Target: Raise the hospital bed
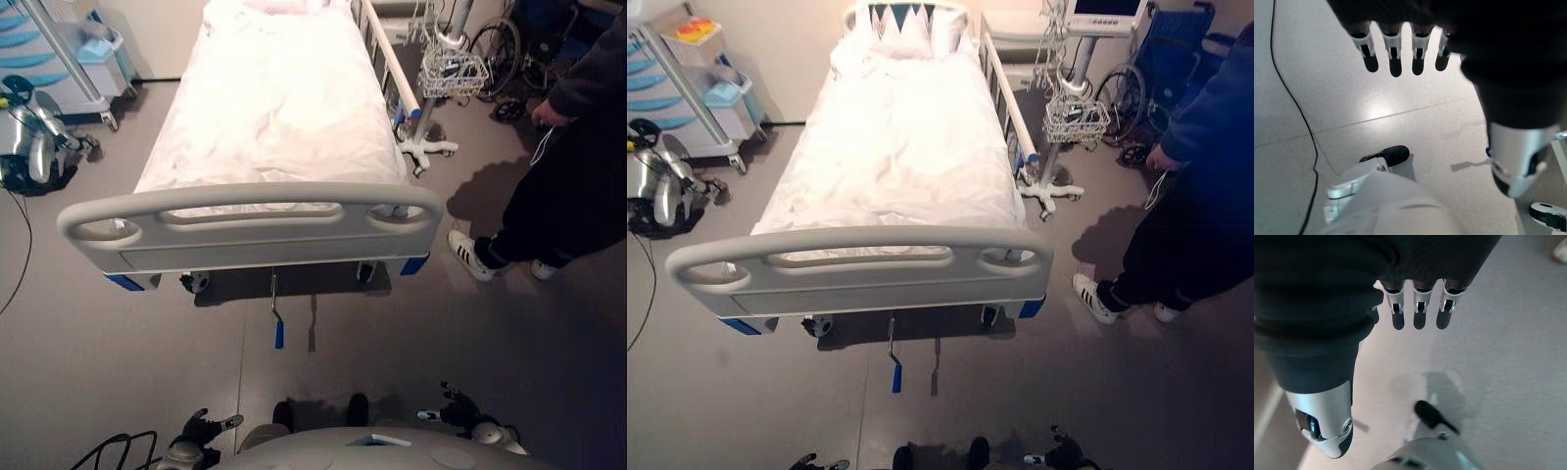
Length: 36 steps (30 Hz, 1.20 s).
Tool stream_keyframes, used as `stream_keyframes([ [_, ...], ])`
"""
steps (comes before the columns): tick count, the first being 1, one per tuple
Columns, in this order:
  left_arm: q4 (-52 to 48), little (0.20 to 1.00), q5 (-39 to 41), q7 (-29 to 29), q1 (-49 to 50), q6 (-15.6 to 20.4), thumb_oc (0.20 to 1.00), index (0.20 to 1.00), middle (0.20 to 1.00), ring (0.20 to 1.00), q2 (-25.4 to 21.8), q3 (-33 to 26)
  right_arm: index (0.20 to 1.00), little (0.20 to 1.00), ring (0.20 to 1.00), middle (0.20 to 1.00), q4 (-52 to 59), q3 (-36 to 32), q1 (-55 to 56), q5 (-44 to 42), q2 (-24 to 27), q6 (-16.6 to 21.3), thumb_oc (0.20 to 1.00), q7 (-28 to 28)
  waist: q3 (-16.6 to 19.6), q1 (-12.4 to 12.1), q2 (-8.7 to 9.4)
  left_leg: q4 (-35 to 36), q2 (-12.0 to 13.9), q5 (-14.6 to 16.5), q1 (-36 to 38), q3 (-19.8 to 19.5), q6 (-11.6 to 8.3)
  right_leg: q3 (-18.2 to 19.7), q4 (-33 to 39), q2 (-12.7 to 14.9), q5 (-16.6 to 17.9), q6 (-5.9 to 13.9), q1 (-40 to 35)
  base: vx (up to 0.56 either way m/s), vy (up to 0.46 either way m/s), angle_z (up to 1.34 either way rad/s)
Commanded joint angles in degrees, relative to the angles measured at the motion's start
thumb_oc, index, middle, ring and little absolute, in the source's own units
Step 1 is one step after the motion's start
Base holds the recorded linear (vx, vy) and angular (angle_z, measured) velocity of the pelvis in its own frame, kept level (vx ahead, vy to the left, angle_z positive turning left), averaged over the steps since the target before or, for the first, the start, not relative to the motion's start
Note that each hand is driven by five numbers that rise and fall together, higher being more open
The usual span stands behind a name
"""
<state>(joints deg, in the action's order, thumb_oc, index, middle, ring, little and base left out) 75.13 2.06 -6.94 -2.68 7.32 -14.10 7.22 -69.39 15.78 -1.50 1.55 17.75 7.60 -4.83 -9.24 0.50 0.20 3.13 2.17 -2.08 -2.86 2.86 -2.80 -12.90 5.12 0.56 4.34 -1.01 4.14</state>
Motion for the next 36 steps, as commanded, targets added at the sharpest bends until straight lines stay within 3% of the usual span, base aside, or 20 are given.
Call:
stream_keyframes([
  [1,-0.01,1.0,3.02,-2.46,-4.18,2.45,1.0,1.0,1.0,1.0,0.06,1.07,1.0,1.0,1.0,1.0,0.04,2.77,-4.13,0.0,0.24,1.89,1.0,-2.39,-1.48,-0.19,1.78,1.87,-3.91,-1.49,-1.15,-0.99,2.76,0.42,-4.04,1.83,0.83,5.99,1.34,0.0,0.0,0.0],
  [26,1.79,1.0,1.91,0.07,-3.01,1.49,1.0,1.0,1.0,1.0,1.28,1.54,1.0,1.0,1.0,1.0,-3.72,2.51,-4.17,1.46,0.33,1.21,1.0,-1.21,0.44,-0.21,1.38,1.87,-3.82,1.2,3.18,-0.67,2.81,0.55,-1.9,1.5,-0.61,6.24,-3.77,0.03,0.003,0.01],
  [34,1.23,1.0,2.25,0.14,-3.51,1.5,1.0,1.0,1.0,1.0,1.37,1.89,1.0,1.0,1.0,1.0,-3.81,2.66,-4.93,1.57,0.66,0.98,1.0,-1.2,-0.37,-0.19,1.06,1.87,-3.95,1.09,3.1,-0.66,2.89,0.6,-2.08,1.56,-0.59,6.29,-3.54,0.0,0.001,0.0],
  [36,0.36,1.0,3.03,-0.3,-4.69,1.68,1.0,1.0,1.0,1.0,1.51,2.59,1.0,1.0,1.0,1.0,-3.17,2.92,-6.4,1.13,1.08,1.04,1.0,-1.67,-2.23,-0.26,0.89,1.87,-4.02,0.32,1.39,-0.6,3.11,0.83,-3.02,1.54,-0.38,6.25,-1.35,-0.06,0.006,-0.01],
])
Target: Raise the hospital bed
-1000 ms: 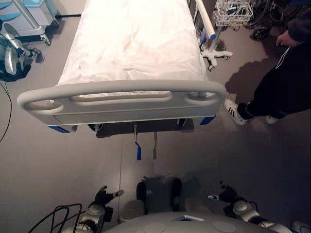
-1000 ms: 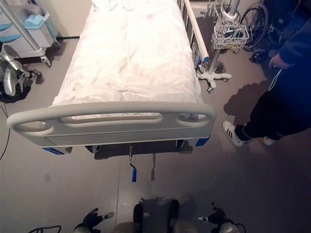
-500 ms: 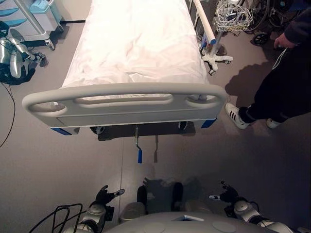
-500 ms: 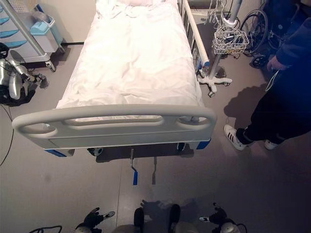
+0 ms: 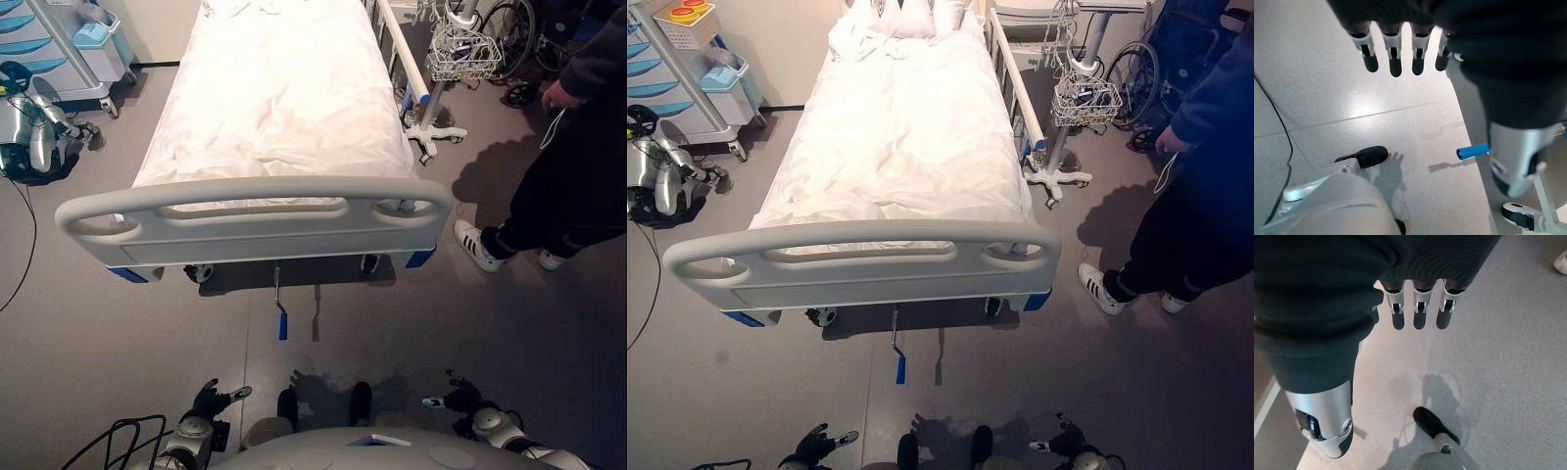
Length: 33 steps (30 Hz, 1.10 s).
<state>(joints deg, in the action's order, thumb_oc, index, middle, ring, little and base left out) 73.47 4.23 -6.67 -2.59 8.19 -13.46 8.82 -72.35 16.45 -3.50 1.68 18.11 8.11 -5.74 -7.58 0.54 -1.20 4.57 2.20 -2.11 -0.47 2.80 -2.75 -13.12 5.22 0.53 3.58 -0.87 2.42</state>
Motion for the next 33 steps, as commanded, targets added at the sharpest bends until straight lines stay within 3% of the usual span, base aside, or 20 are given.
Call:
stream_keyframes([
  [1,2.02,1.0,0.85,-0.57,-4.78,0.8,1.0,1.0,1.0,1.0,0.87,0.99,1.0,1.0,1.0,1.0,-0.21,2.26,-4.4,1.0,0.73,0.53,1.0,-0.76,-3.88,-0.31,2.3,0.43,-4.05,0.35,-1.01,-0.54,3.06,1.05,-3.12,1.57,0.38,6.1,0.39,-0.1,0.005,-0.02],
  [4,0.19,1.0,2.57,-2.34,-7.51,1.19,1.0,1.0,1.0,1.0,0.52,2.43,1.0,1.0,1.0,1.0,1.69,3.26,-7.09,-0.28,1.46,0.95,1.0,-1.77,-7.56,-0.39,2.35,-0.5,-4.26,-0.97,-5.6,-0.31,3.43,1.42,-5.21,1.85,1.01,5.96,5.43,-0.13,0.002,-0.03],
  [13,-1.37,1.0,5.93,-6.63,-14.95,1.97,1.0,1.0,1.0,1.0,-0.13,4.55,1.0,1.0,1.0,1.0,7.0,5.44,-12.32,-2.1,2.41,2.5,1.0,-5.63,-12.42,0.86,3.54,-5.51,-3.9,-1.84,-19.29,0.25,3.89,2.56,-9.21,2.63,2.86,5.56,18.6,-0.12,-0.005,-0.05],
  [14,-2.08,1.0,6.9,-8.18,-17.67,2.26,1.0,1.0,1.0,1.0,-0.53,5.12,1.0,1.0,1.0,1.0,10.41,6.42,-13.5,-1.84,3.05,3.16,1.0,-7.15,-13.82,1.63,3.88,-6.84,-3.73,-2.26,-24.09,0.57,3.86,2.99,-10.32,2.65,3.37,5.52,23.55,-0.11,0.001,-0.04],
  [24,-4.63,1.0,9.64,-12.54,-25.47,3.12,1.0,1.0,1.0,1.0,-2.8,5.39,1.0,1.0,1.0,1.0,16.92,8.22,-15.74,-0.35,5.09,4.46,1.0,-10.74,-15.77,3.93,4.5,-10.97,-3.69,-2.47,-38.34,0.74,3.78,3.48,-12.49,2.82,4.97,5.73,37.08,-0.08,0.0,-0.03],
  [33,-5.37,1.0,10.03,-13.9,-30.51,2.96,1.0,1.0,1.0,1.0,-5.48,5.35,1.0,1.0,1.0,1.0,20.59,8.85,-16.06,0.27,6.46,5.16,1.0,-11.35,-15.7,5.16,4.97,-10.3,-3.77,-3.43,-43.56,0.08,3.43,3.19,-12.24,2.78,5.64,5.97,42.39,-0.01,-0.002,-0.01],
])
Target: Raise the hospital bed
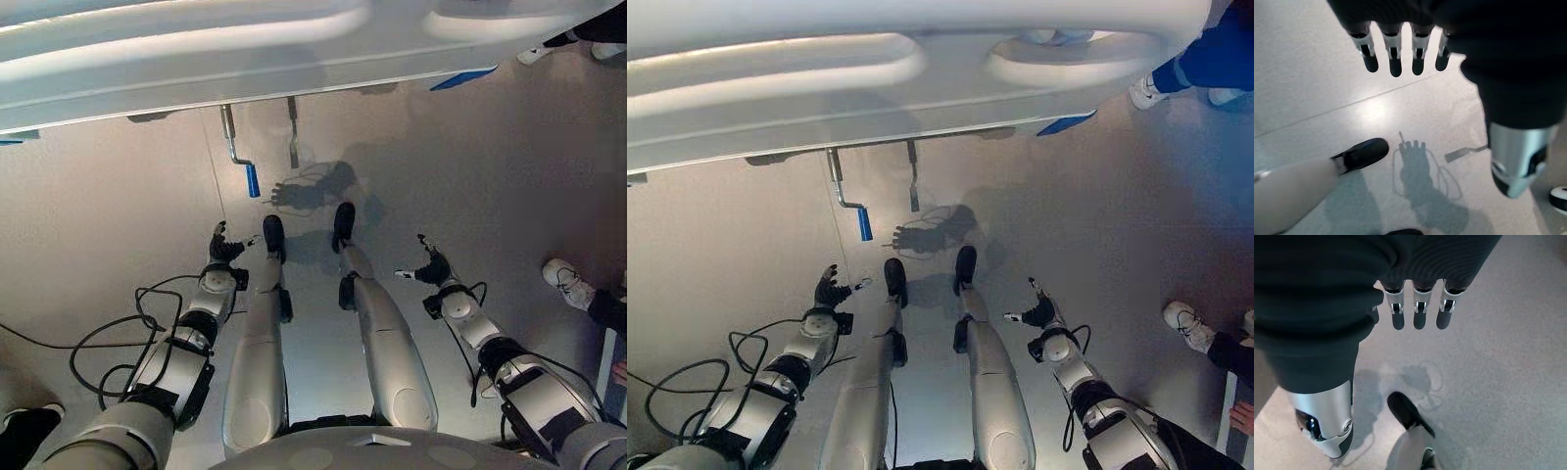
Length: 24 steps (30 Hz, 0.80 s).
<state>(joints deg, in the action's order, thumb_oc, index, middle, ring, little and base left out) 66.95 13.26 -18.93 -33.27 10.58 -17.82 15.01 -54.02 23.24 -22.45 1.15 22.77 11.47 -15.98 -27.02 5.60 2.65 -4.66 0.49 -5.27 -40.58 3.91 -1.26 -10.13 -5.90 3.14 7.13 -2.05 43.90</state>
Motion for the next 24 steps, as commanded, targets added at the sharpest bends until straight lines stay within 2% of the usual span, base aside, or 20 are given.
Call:
stream_keyframes([
  [1,1.16,1.0,1.0,-1.63,0.16,0.58,1.0,1.0,1.0,1.0,-1.11,-0.84,1.0,1.0,1.0,1.0,2.26,2.05,2.89,0.8,1.8,1.8,1.0,-1.1,3.75,0.1,1.11,-1.07,-2.06,-0.27,-3.45,-1.02,1.93,0.2,-1.12,0.17,2.09,7.16,0.91,0.0,0.0,0.0],
  [24,0.23,1.0,1.19,-2.82,-14.7,-0.79,1.0,1.0,1.0,1.0,-8.87,0.99,1.0,1.0,1.0,1.0,11.41,3.35,3.86,0.94,5.13,3.76,1.0,0.48,2.42,2.56,2.45,-0.74,-2.16,-1.94,-11.87,-2.38,1.59,-1.16,0.32,0.58,4.05,8.05,8.17,0.0,-0.003,0.02],
])
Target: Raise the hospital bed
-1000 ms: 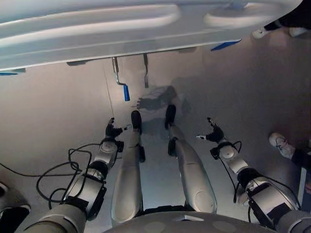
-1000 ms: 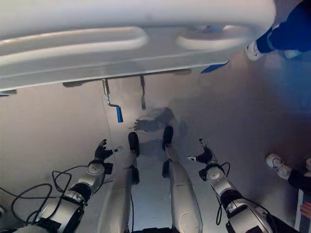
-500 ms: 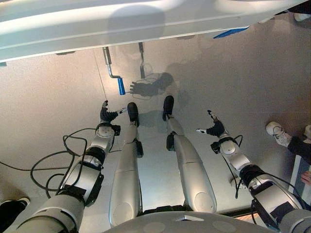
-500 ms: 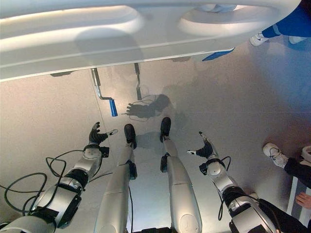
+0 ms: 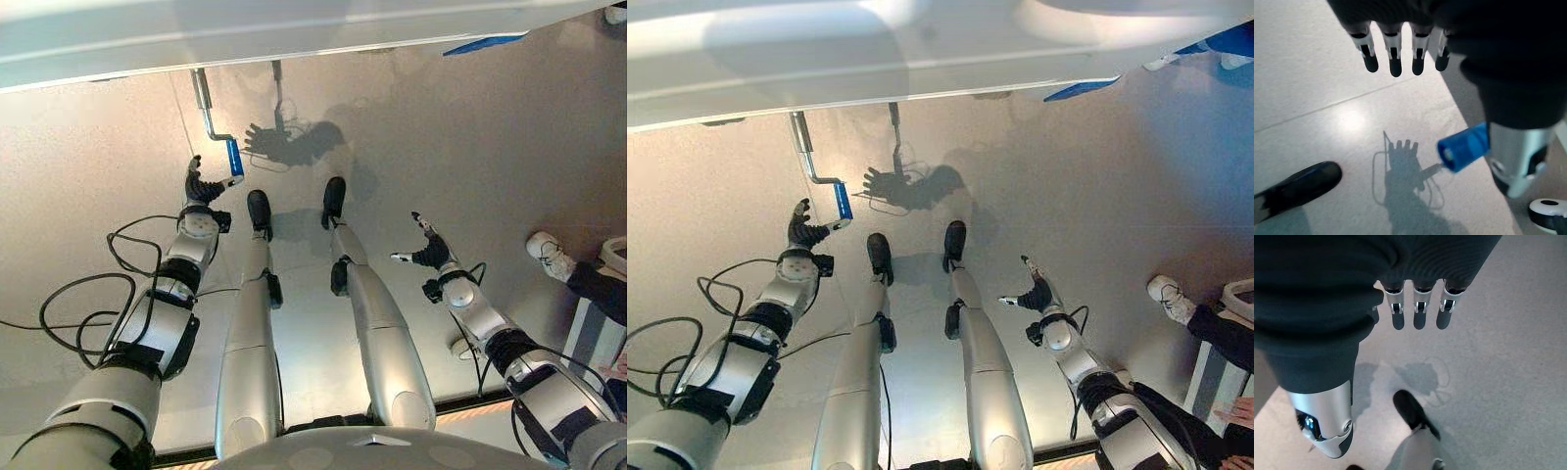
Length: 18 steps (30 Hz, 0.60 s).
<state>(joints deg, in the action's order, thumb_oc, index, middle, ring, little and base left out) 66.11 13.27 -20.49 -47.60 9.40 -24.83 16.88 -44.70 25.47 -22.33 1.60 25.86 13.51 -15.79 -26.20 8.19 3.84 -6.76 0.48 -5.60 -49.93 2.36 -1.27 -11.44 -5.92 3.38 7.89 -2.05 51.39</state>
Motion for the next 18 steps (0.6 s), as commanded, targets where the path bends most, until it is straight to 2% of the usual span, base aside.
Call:
stream_keyframes([
  [1,1.1,1.0,1.09,-1.25,-0.95,0.27,1.0,1.0,1.0,1.0,-2.2,-0.82,1.0,1.0,1.0,1.0,2.6,1.32,3.85,0.6,2.18,1.75,1.0,0.47,2.05,-0.12,1.16,1.65,-1.87,0.13,-1.94,-1.34,1.25,0.66,0.32,-0.08,2.0,8.66,0.37,0.09,-0.009,0.03],
  [2,1.24,1.0,1.08,-1.23,-1.25,0.2,1.0,1.0,1.0,1.0,-2.4,-0.8,1.0,1.0,1.0,1.0,2.72,1.32,3.89,0.61,2.23,1.77,1.0,0.52,2.17,-0.07,1.18,1.63,-1.88,0.14,-2.17,-1.35,1.24,0.7,0.37,-0.06,2.06,8.68,0.58,0.0,0.0,0.0],
  [3,1.21,1.0,1.07,-1.25,-1.3,0.21,1.0,1.0,1.0,1.0,-2.41,-0.79,1.0,1.0,1.0,1.0,2.77,1.27,3.87,0.6,2.23,1.79,1.0,0.51,1.71,0.1,1.41,1.33,-2.13,-1.51,-2.96,-0.76,1.59,0.22,0.41,0.35,3.38,8.11,1.12,-0.06,0.008,0.0],
  [5,1.26,1.0,0.7,-1.16,-2.05,0.0,1.0,1.0,1.0,1.0,-2.95,-0.55,1.0,1.0,1.0,1.0,3.31,1.25,3.99,0.78,2.46,1.85,1.0,0.61,1.78,0.23,1.48,1.31,-2.15,-1.49,-3.35,-0.76,1.58,0.36,0.54,0.39,3.47,8.15,1.52,0.01,0.006,0.01],
  [6,1.7,1.0,0.65,-0.96,-2.37,-0.03,1.0,1.0,1.0,1.0,-3.02,-0.48,1.0,1.0,1.0,1.0,3.07,1.42,4.02,0.79,2.43,1.94,1.0,0.77,2.23,0.12,1.33,1.55,-1.91,0.24,-2.71,-1.26,1.23,0.88,0.58,-0.02,2.16,8.71,1.04,0.09,0.002,0.03],
  [7,1.93,1.0,0.6,-0.87,-2.94,-0.19,1.0,1.0,1.0,1.0,-3.28,-0.33,1.0,1.0,1.0,1.0,3.66,1.45,3.91,0.83,2.65,1.91,1.0,0.93,2.25,0.21,1.41,1.53,-1.93,0.29,-2.95,-1.25,1.29,0.92,0.61,-0.12,2.17,8.74,1.42,0.0,0.0,0.0],
  [8,1.9,1.0,0.59,-0.89,-2.98,-0.17,1.0,1.0,1.0,1.0,-3.29,-0.32,1.0,1.0,1.0,1.0,3.7,1.4,3.9,0.83,2.65,1.92,1.0,0.92,1.8,0.39,1.65,1.23,-2.18,-1.38,-3.74,-0.66,1.64,0.44,0.64,0.31,3.49,8.17,1.97,0.0,0.0,0.0],
  [9,2.43,1.0,0.64,-0.82,-3.85,-0.34,1.0,1.0,1.0,1.0,-3.72,0.03,1.0,1.0,1.0,1.0,3.28,1.74,3.78,0.65,2.52,2.06,1.0,1.08,2.34,0.47,1.51,1.52,-1.82,0.3,-3.24,-1.31,1.25,0.96,0.62,-0.12,2.16,8.77,1.78,0.0,0.0,0.0],
  [10,2.62,1.0,0.69,-0.66,-4.28,-0.38,1.0,1.0,1.0,1.0,-3.89,0.23,1.0,1.0,1.0,1.0,3.42,1.88,3.7,0.52,2.59,2.08,1.0,1.22,2.38,0.51,1.54,1.5,-1.75,0.29,-3.37,-1.36,1.22,0.96,0.57,-0.12,2.08,8.75,1.91,0.0,0.0,0.0],
  [11,2.68,1.0,0.57,-0.62,-4.57,-0.46,1.0,1.0,1.0,1.0,-4.09,0.32,1.0,1.0,1.0,1.0,3.92,1.94,3.64,0.64,2.74,2.07,1.0,1.33,1.93,0.76,1.83,1.17,-2.0,-1.37,-4.22,-0.78,1.55,0.47,0.54,0.28,3.37,8.19,2.61,0.0,0.0,0.0],
  [12,2.71,1.0,0.38,-0.57,-4.73,-0.56,1.0,1.0,1.0,1.0,-4.19,0.51,1.0,1.0,1.0,1.0,3.59,2.22,3.67,0.73,2.76,2.14,1.0,1.38,2.42,0.51,1.59,1.44,-1.68,0.4,-3.53,-1.36,1.22,0.96,0.38,-0.2,1.91,8.75,2.17,0.0,0.0,0.0],
  [18,4.55,1.0,-0.5,0.57,-8.06,-1.77,1.0,1.0,1.0,1.0,-4.81,2.32,1.0,1.0,1.0,1.0,3.98,3.3,3.02,0.99,2.95,1.93,1.0,2.07,2.66,0.9,1.64,1.83,-1.6,0.27,-4.01,-1.42,1.3,1.09,0.42,-0.14,1.93,8.94,2.77,0.01,0.0,0.0],
])
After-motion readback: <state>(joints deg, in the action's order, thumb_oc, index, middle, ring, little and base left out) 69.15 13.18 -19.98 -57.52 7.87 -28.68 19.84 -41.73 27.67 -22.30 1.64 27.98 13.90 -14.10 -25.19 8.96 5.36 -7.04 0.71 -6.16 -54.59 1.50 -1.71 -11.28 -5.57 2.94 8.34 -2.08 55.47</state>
